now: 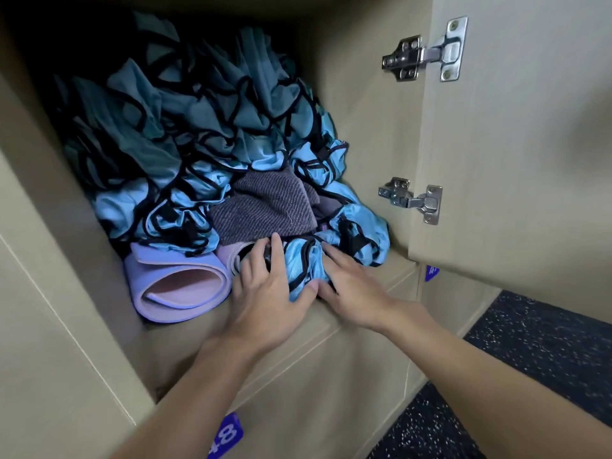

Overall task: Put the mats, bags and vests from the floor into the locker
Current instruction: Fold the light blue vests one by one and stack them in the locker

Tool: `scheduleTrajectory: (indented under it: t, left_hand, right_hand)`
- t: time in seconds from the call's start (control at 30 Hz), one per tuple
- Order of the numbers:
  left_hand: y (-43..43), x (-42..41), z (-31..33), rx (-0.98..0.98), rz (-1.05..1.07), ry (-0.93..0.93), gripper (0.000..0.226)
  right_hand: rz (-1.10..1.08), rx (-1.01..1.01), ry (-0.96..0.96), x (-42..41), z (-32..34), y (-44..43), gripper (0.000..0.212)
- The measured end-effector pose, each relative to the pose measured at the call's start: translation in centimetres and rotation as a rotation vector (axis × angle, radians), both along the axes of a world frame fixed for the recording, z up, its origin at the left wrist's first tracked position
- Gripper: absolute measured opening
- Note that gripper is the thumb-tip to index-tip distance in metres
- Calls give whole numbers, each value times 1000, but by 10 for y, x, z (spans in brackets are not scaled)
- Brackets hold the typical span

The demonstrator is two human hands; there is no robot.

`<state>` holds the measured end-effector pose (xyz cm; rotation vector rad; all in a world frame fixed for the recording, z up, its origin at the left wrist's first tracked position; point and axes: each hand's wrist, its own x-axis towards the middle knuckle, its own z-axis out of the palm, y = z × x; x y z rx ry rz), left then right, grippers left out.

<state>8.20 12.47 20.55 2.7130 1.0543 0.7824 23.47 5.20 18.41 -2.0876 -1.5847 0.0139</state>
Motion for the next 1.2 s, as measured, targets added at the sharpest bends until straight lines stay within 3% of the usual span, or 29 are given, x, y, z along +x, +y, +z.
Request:
scheduleTrajectory:
  t: [0.07,0.17,0.27,0.33,0.5,0.6,0.7,1.2]
  left_hand:
    - [0,-6,0,-16,-102,-41,98]
    - [1,-10,2,-31,-221,-35,76]
    - [0,-10,1,-16,-147,51,81]
    - [-1,-8,2,-59,-107,73,83]
    - [14,0,-7,-14,12,88,47]
    - [19,3,-12,-29,-8,37,57]
    - [23,6,-12,-29,-11,-35,64]
    - [9,-8,0,35,13,-12,72]
  right_hand:
    - [-69,49,-20,-4,0,-4,60]
    - [-147,19,-113,-13,-1,-13,78]
    - [-71,-62,-112,-11,-5,-19,67]
    - [-3,-93,-57,-11,-3,-21,75]
    - [61,-70,109,-15,11,-10,84]
    - [67,8,245,-15,13,-11,63]
    - [68,13,132,-13,8,2,48]
    - [-27,63,102,-29,6,-13,55]
